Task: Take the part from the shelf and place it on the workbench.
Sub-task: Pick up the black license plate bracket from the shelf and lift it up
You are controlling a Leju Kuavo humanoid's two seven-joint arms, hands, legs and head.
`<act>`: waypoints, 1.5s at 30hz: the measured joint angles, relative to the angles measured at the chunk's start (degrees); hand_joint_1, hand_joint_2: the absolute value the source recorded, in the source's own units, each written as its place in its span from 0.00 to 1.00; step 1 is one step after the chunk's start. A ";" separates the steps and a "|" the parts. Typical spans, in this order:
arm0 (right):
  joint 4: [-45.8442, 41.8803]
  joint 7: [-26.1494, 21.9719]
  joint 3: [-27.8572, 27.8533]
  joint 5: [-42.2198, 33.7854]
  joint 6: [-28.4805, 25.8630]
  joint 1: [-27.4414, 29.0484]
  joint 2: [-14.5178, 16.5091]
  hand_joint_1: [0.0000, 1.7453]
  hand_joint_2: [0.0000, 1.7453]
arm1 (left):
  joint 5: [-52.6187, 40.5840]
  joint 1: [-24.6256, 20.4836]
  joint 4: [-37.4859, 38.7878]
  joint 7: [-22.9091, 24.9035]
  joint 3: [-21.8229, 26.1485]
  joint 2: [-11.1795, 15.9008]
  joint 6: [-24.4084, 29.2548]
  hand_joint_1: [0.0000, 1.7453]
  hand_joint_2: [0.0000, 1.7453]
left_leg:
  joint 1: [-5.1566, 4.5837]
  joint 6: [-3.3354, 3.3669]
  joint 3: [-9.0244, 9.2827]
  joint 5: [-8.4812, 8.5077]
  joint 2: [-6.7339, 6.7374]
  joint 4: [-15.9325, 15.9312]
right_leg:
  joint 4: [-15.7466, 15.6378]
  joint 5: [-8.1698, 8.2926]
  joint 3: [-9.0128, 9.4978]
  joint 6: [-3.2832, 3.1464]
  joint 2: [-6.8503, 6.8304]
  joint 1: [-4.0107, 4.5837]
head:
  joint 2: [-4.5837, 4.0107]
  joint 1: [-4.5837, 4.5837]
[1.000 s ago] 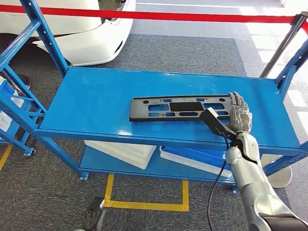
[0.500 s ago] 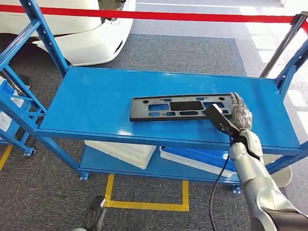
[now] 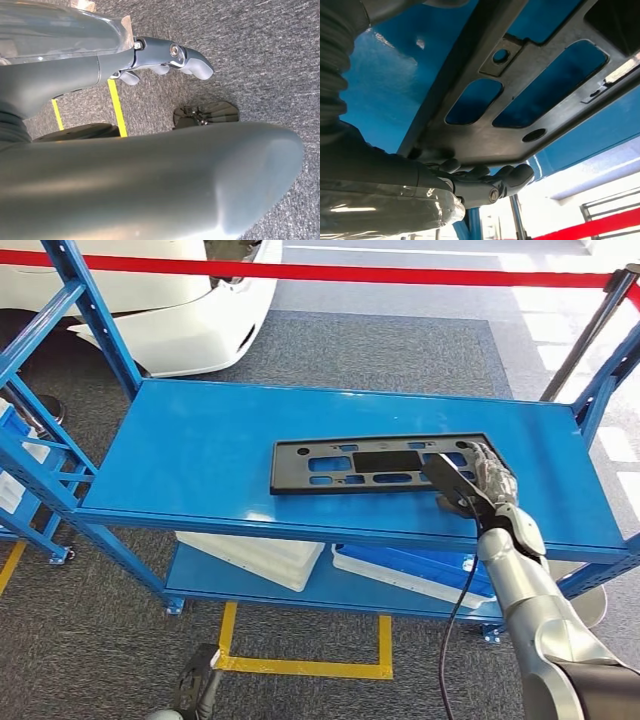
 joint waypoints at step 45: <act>4.20 3.35 8.18 13.49 1.27 -3.22 -0.36 0.00 1.00 | -3.57 -0.50 0.37 -0.09 1.20 -0.20 -0.44 0.00 0.00 | 0.00 0.00 0.02 0.00 0.00 0.03 | 0.00 0.01 0.01 0.01 0.00 0.00 | 0.01 0.00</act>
